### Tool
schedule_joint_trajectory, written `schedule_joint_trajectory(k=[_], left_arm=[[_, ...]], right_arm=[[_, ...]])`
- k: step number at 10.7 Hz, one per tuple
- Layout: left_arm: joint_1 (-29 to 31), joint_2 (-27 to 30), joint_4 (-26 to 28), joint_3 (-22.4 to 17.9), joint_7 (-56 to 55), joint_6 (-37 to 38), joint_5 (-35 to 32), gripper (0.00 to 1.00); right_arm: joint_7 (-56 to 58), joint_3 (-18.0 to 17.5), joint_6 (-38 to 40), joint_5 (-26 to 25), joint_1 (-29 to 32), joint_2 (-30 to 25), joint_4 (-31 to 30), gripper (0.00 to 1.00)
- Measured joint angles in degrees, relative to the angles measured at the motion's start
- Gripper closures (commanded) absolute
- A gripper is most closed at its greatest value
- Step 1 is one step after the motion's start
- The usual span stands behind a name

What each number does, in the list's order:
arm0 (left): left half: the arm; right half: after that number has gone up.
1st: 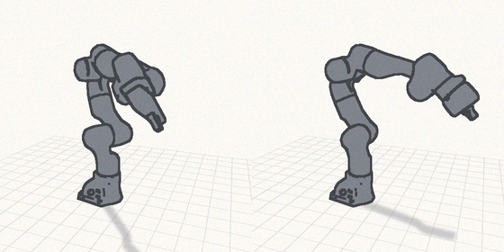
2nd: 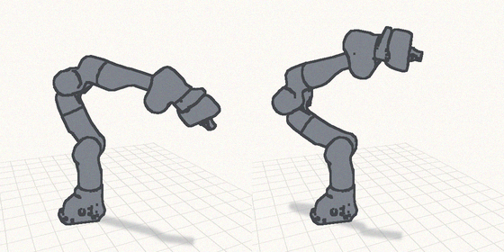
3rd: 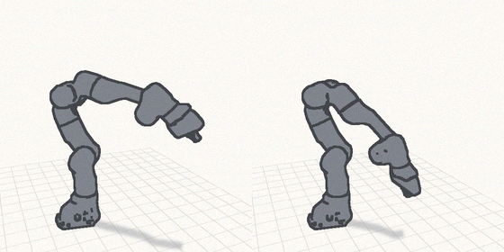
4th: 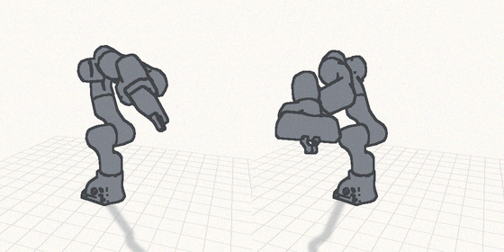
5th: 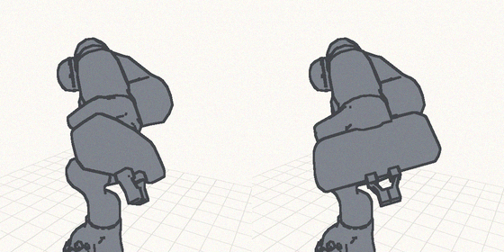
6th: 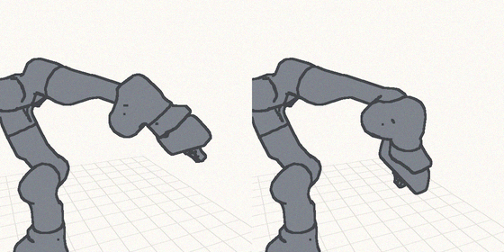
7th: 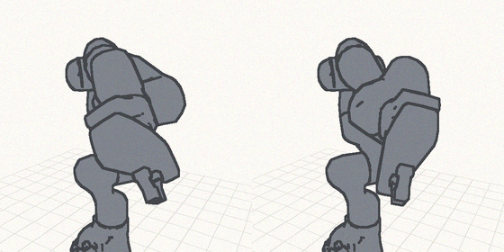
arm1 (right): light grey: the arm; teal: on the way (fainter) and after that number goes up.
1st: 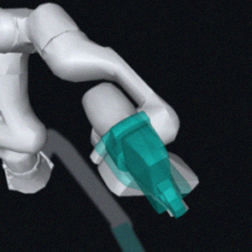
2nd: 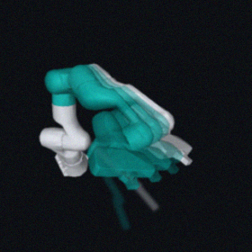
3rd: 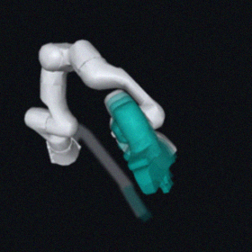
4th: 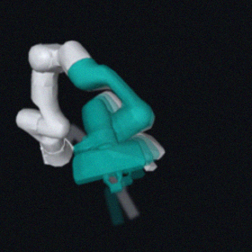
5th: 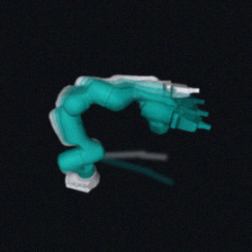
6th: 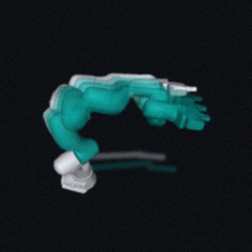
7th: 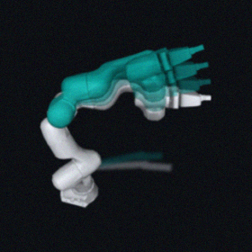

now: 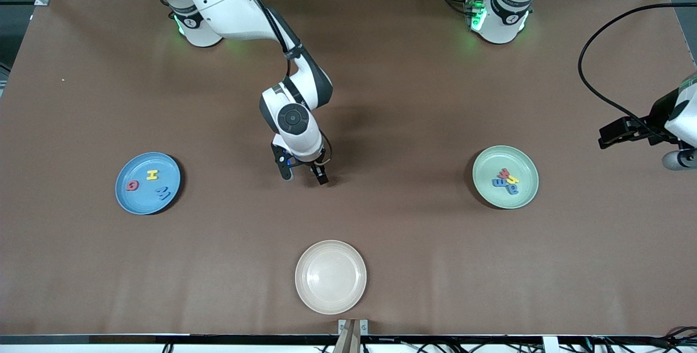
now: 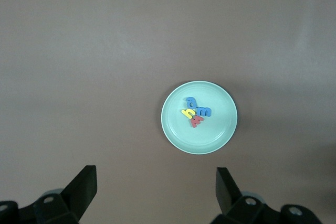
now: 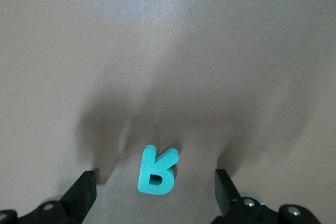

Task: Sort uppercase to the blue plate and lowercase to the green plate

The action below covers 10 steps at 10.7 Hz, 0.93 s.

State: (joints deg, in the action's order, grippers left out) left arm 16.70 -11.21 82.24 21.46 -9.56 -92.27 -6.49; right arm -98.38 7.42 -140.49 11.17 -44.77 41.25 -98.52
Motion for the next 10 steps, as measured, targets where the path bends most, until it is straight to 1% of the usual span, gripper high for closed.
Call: schedule_joint_trajectory(k=[3, 4, 5, 6, 7, 8, 9, 10], left_arm=[[-0.9, 0.0, -0.5, 0.2, -0.4, 0.0, 0.0, 0.00], [-2.6, 0.0, -1.0, -1.5, -0.4, 0.0, 0.0, 0.00], [-7.1, 0.0, -1.5, -6.7, -0.4, 0.0, 0.3, 0.00], [-12.4, 0.1, -1.7, -13.3, -0.4, 0.0, 2.0, 0.00], [-15.3, 0.1, -1.9, -17.0, -0.3, 0.0, 3.4, 0.00], [-16.2, 0.1, -2.0, -18.2, -0.3, 0.0, 3.7, 0.00], [-17.4, 0.1, -2.1, -19.2, -0.3, 0.0, 3.7, 0.00], [-18.8, 0.1, -2.1, -20.6, -0.3, 0.0, 3.7, 0.00]], right_arm=[[0.0, 0.0, 0.0, -0.1, 0.0, 0.2, 0.0, 0.00], [0.0, 0.0, 0.0, -0.2, 0.0, 0.2, 0.0, 0.00], [0.0, 0.1, 0.0, -0.3, 0.0, 0.2, 0.0, 0.00], [0.0, 0.3, 0.0, -0.5, 0.0, 0.2, 0.0, 0.00], [-0.1, 0.4, 0.0, -0.8, 0.0, 0.3, 0.0, 0.00], [-0.1, 0.5, 0.0, -0.9, 0.0, 0.3, 0.0, 0.21], [-0.1, 0.7, 0.0, -1.0, 0.0, 0.3, 0.0, 0.66], [-0.1, 0.8, 0.0, -1.2, 0.0, 0.3, 0.0, 0.92]])
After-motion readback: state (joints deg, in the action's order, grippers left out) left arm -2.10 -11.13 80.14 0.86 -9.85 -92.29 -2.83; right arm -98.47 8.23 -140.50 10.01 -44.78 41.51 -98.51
